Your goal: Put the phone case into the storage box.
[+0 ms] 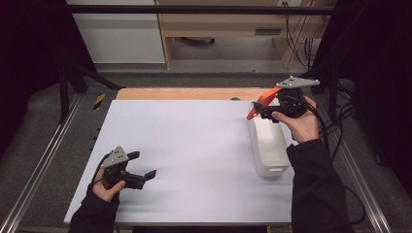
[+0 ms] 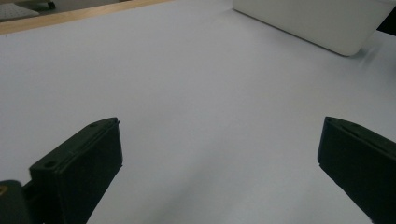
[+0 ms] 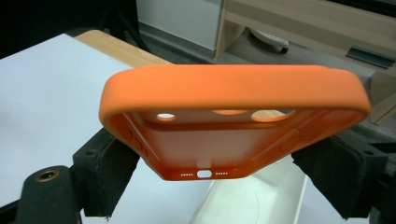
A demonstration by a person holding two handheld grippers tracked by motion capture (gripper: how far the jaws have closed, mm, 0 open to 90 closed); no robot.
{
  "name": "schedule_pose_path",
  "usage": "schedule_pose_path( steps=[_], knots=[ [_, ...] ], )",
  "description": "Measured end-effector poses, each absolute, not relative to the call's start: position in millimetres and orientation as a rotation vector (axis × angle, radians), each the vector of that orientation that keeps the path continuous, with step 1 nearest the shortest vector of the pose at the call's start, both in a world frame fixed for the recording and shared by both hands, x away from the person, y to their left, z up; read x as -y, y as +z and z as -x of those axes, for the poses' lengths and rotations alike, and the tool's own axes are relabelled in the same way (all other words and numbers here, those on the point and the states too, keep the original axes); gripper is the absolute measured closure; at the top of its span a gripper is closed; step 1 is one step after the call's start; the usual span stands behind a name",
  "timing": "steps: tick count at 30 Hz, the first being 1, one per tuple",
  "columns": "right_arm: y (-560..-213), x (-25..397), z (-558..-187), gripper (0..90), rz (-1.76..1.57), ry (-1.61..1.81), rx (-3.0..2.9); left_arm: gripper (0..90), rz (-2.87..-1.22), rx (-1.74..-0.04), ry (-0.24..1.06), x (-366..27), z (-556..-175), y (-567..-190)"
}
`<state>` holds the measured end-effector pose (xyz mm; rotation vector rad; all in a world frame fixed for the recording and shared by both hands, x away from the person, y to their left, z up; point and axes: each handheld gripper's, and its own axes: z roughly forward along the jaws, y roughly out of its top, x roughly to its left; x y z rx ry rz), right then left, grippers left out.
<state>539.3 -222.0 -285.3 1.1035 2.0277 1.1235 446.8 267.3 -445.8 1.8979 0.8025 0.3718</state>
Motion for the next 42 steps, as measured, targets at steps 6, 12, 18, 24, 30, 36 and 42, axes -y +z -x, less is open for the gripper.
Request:
schedule_pose_path(
  steps=[6,12,18,24,30,36,42],
  knots=[
    [-282,225,-549,15.8,-1.151,1.111,-1.984,0.0,-1.903,-0.798,0.367,-266,-447,-446],
    [-283,228,-559,15.8,-1.202,1.08,-1.947,0.0,-1.904,-0.798,0.364,-266,-448,-447],
    [-287,231,-571,15.8,-1.25,1.04,-1.921,0.0,-1.912,-0.794,0.362,-265,-448,-448],
    [-293,232,-580,15.8,-1.291,1.019,-1.893,0.0,-1.914,-0.794,0.358,-265,-449,-449],
    [-298,232,-590,15.7,-1.326,0.993,-1.877,0.0,-1.92,-0.795,0.355,-264,-449,-450],
    [-306,230,-598,15.7,-1.37,0.96,-1.863,0.0,-1.922,-0.791,0.353,-264,-450,-450],
    [-312,230,-607,15.6,-1.416,0.924,-1.855,0.0,-1.926,-0.791,0.35,-264,-450,-451]
  ],
)
